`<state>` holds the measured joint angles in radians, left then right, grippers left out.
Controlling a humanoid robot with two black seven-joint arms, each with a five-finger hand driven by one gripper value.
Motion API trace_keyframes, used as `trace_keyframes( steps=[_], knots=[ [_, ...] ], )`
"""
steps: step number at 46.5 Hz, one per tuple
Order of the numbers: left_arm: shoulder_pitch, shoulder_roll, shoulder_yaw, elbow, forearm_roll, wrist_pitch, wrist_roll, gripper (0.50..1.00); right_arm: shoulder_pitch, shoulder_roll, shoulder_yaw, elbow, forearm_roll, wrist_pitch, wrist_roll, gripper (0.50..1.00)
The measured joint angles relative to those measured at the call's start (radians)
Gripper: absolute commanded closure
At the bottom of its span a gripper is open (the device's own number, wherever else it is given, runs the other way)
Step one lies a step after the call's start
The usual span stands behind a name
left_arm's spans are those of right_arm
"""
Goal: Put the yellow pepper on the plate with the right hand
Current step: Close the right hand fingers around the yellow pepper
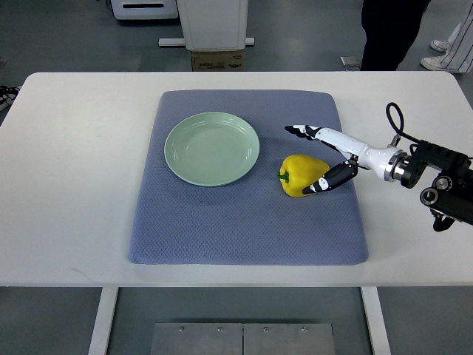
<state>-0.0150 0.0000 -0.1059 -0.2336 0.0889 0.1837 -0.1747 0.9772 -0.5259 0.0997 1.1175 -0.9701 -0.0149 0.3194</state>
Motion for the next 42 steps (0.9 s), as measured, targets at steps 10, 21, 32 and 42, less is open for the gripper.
trace_keyframes(
  steps=[10,21,32,42],
  knots=[
    [0.000,0.000,0.000,0.000,0.000,0.000,0.000,0.500,-0.001,0.004,-0.023,-0.010,-0.002,-0.001,0.000,0.536],
    [0.000,0.000,0.000,0.000,0.000,0.000,0.000,0.500,-0.013,0.009,-0.031,-0.010,-0.004,-0.001,0.001,0.540],
    [0.000,0.000,0.000,-0.001,0.000,0.000,0.000,0.500,-0.021,0.024,-0.030,-0.029,-0.005,-0.001,0.001,0.580],
    [0.000,0.000,0.000,0.000,0.000,0.000,0.000,0.500,-0.025,0.032,-0.031,-0.050,-0.007,-0.001,0.001,0.707]
  ],
)
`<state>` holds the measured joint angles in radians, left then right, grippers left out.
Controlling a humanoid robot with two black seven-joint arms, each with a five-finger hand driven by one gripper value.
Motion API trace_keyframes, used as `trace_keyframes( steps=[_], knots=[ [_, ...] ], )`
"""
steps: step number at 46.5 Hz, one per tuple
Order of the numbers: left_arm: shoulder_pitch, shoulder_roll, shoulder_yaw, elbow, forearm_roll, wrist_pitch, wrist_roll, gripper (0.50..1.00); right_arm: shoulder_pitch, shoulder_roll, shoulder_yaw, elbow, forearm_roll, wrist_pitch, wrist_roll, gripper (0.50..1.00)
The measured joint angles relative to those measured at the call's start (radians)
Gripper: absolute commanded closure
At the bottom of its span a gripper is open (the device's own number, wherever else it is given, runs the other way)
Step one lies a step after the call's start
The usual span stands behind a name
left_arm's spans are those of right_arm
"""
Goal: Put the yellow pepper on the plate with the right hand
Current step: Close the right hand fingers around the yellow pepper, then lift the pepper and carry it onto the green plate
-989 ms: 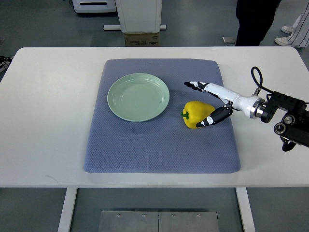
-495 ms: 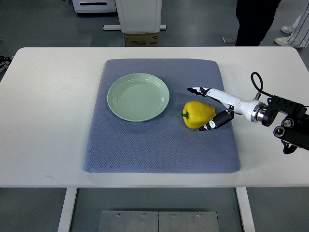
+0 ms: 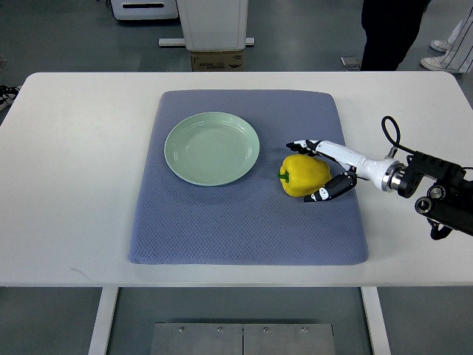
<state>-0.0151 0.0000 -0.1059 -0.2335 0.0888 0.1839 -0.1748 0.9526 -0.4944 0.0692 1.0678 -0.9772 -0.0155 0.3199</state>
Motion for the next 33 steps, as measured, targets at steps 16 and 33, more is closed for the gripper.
trace_keyframes(
  steps=[16,33],
  knots=[
    [0.000,0.000,0.000,0.000,0.000,0.000,0.000,0.500,0.000,0.007,0.000,-0.023,0.000,0.001,-0.002,1.000],
    [0.000,0.000,0.000,0.000,0.000,0.000,0.000,0.500,0.024,0.030,0.050,-0.045,0.006,-0.016,-0.008,1.000]
  ],
)
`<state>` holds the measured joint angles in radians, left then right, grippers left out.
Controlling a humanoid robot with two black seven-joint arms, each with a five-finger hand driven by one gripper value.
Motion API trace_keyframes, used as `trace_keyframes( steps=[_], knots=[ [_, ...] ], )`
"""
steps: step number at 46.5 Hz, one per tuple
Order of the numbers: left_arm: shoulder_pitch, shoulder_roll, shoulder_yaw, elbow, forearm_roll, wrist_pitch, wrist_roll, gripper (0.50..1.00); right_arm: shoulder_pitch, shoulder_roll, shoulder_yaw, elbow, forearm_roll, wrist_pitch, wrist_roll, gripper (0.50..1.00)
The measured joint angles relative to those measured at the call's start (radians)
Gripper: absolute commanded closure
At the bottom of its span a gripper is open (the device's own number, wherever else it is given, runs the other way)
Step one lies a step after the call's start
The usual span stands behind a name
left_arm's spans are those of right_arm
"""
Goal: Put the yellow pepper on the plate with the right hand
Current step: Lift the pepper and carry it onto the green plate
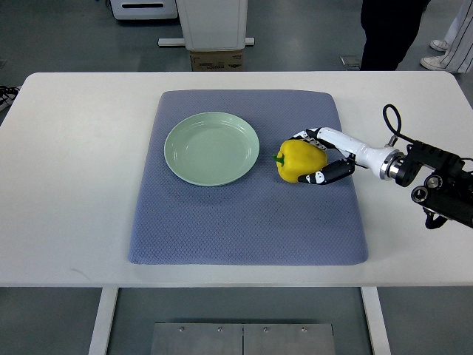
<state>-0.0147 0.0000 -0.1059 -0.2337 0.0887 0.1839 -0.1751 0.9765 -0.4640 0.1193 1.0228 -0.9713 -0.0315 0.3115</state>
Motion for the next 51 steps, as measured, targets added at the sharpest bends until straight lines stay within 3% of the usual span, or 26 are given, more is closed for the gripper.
trace_keyframes(
  steps=[35,51],
  knots=[
    [0.000,0.000,0.000,0.001,0.000,0.000,0.000,0.500,0.139,0.355,0.008,-0.227,0.012,-0.002,-0.078,1.000],
    [0.000,0.000,0.000,0.000,0.000,0.000,0.000,0.500,0.152,0.463,0.002,-0.254,0.011,-0.004,-0.112,1.000]
  ],
)
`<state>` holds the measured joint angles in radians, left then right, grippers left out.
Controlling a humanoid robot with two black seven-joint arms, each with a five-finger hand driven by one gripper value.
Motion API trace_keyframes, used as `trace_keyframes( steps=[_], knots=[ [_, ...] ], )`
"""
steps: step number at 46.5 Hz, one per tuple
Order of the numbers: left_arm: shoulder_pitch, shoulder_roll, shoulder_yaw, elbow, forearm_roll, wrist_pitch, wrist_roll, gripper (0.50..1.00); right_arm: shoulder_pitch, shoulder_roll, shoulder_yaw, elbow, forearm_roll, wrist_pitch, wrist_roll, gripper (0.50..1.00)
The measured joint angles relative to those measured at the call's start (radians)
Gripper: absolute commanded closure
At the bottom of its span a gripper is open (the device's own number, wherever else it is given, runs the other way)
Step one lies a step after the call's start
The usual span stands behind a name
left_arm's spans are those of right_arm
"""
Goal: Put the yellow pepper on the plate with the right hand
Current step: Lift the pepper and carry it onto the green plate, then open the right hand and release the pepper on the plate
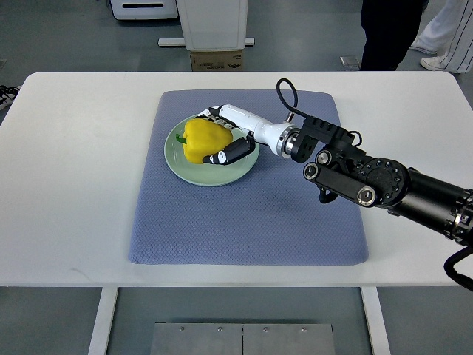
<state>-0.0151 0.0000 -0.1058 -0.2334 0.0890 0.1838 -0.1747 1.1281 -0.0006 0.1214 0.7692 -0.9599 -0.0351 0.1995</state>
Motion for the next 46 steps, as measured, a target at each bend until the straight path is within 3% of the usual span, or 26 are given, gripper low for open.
trace_keyframes(
  steps=[32,33,38,39,46],
  knots=[
    [0.000,0.000,0.000,-0.001,-0.001,0.000,0.000,0.500,-0.029,0.001,-0.049,-0.028,0.002,-0.020,-0.005,1.000],
    [0.000,0.000,0.000,0.000,-0.001,0.000,0.000,0.500,-0.032,0.001,-0.048,-0.028,0.005,-0.020,-0.003,0.982],
    [0.000,0.000,0.000,0.000,-0.001,0.000,0.000,0.500,-0.038,0.001,-0.047,-0.028,0.008,-0.030,0.000,0.583],
    [0.000,0.000,0.000,-0.001,-0.001,0.000,0.000,0.500,-0.038,0.001,-0.046,-0.028,0.009,-0.034,0.000,0.543],
    [0.000,0.000,0.000,0.000,-0.001,0.000,0.000,0.500,-0.042,0.001,-0.045,-0.028,0.027,-0.058,0.003,0.509]
  ],
)
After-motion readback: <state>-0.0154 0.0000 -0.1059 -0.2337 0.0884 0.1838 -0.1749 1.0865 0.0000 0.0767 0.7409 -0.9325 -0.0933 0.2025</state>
